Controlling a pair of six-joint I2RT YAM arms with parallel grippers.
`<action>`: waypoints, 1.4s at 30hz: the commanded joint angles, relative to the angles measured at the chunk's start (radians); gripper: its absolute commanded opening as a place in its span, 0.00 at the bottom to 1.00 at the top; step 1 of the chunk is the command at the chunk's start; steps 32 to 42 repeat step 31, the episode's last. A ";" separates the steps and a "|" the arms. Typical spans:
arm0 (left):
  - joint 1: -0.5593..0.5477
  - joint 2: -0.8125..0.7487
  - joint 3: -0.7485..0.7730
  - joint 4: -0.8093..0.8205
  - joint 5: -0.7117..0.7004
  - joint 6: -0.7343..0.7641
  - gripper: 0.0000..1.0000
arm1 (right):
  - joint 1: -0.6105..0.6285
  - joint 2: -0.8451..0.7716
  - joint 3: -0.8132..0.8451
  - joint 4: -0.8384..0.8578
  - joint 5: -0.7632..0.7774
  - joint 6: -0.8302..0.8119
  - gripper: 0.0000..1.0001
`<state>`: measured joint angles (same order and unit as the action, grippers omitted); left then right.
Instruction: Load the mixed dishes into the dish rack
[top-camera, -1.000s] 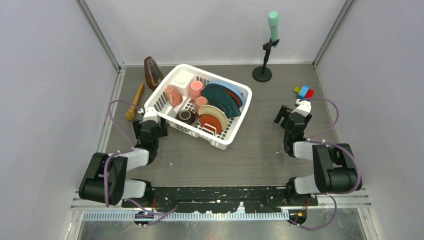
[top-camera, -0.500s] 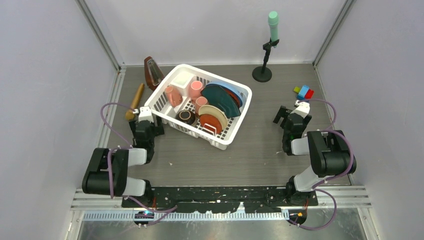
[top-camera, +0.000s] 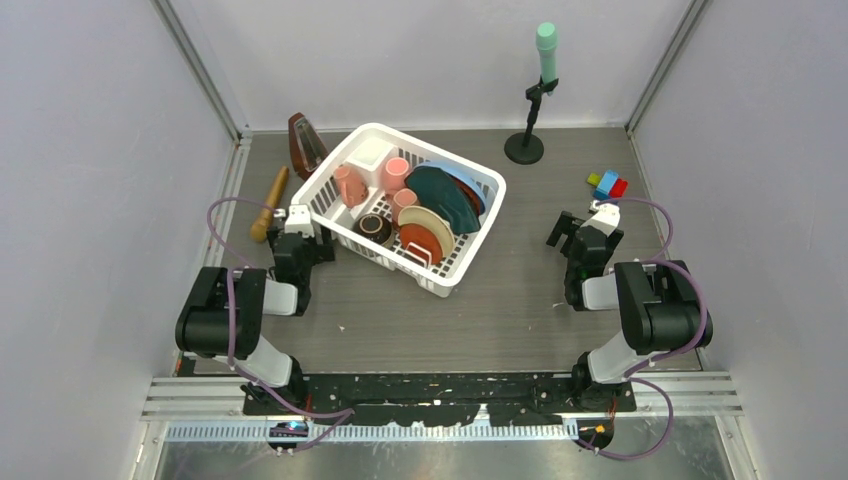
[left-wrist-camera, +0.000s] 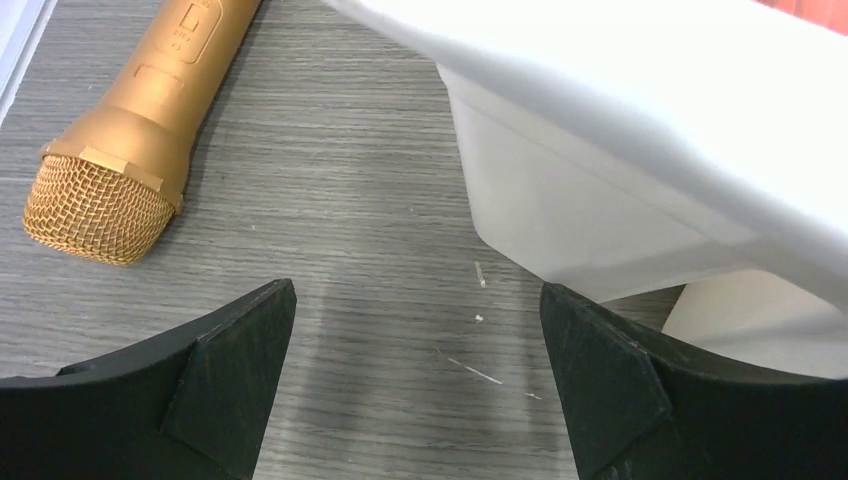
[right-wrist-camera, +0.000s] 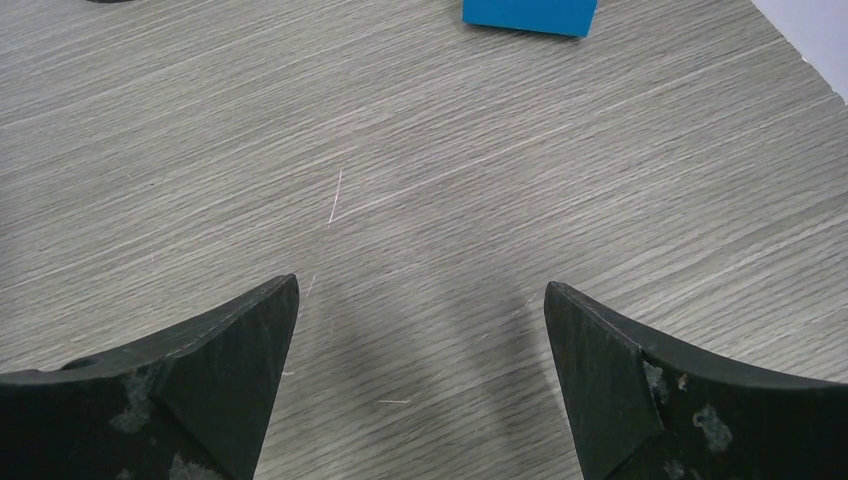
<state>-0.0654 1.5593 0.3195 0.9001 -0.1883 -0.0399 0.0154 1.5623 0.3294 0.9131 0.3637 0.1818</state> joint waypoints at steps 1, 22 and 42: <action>-0.004 -0.016 0.049 0.021 0.049 0.022 0.95 | -0.003 -0.008 0.015 0.063 0.011 -0.010 1.00; -0.005 -0.014 0.047 0.031 0.049 0.021 1.00 | -0.003 -0.007 0.014 0.063 0.011 -0.010 1.00; -0.004 -0.017 0.045 0.033 0.049 0.021 1.00 | -0.003 -0.007 0.015 0.063 0.011 -0.010 1.00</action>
